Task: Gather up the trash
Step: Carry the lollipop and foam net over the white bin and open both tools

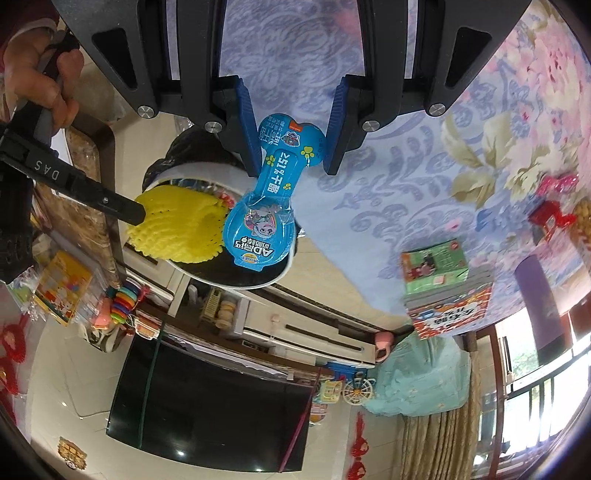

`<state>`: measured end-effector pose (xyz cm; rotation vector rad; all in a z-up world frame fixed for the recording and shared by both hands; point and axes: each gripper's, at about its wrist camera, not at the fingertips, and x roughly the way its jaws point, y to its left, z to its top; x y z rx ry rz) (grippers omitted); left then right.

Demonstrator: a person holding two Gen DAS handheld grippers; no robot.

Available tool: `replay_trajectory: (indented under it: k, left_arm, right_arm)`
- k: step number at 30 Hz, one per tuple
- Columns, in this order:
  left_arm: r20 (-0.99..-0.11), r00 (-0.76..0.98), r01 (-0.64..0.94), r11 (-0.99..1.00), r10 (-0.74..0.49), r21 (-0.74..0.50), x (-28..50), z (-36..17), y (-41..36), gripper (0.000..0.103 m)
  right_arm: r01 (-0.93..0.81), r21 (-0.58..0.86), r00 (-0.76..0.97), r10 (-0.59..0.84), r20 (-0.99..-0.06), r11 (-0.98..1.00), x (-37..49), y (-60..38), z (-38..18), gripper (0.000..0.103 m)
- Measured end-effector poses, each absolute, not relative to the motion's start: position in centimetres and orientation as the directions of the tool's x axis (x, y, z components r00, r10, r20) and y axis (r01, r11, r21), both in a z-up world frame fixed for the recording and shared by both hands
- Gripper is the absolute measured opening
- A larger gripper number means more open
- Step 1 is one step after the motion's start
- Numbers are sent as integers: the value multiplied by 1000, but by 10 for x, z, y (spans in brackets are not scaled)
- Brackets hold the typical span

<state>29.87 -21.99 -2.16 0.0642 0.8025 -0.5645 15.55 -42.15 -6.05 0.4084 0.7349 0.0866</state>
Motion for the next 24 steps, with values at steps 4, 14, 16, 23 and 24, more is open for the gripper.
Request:
replay_trajectory:
  k: [4,14,16,23,24]
  left_arm:
    - [-697,553,510,847,-456,-150,303,-21,-231,33]
    - [-711,540,512,846,-450,-146,318,-25,-252,33]
    - [-715,539,515,846,-445,-138,321,-25,-258,33]
    - [-725,530,526,841,-439,-124,331,-30,-272,33]
    - [-726,531,526,841,-437,-122,333,-30,-274,33]
  right_arm:
    - [77,392,743,210,-636,917,155,-430,-62,16]
    - [95,380,730,195,-655,920,162,-440,-63,16]
    - [99,377,729,191,-658,921,163,-443,-63,16]
    - [110,361,727,173,-665,926,167,-449,-63,16]
    - [110,359,726,171,-666,927,167,-450,-63,16]
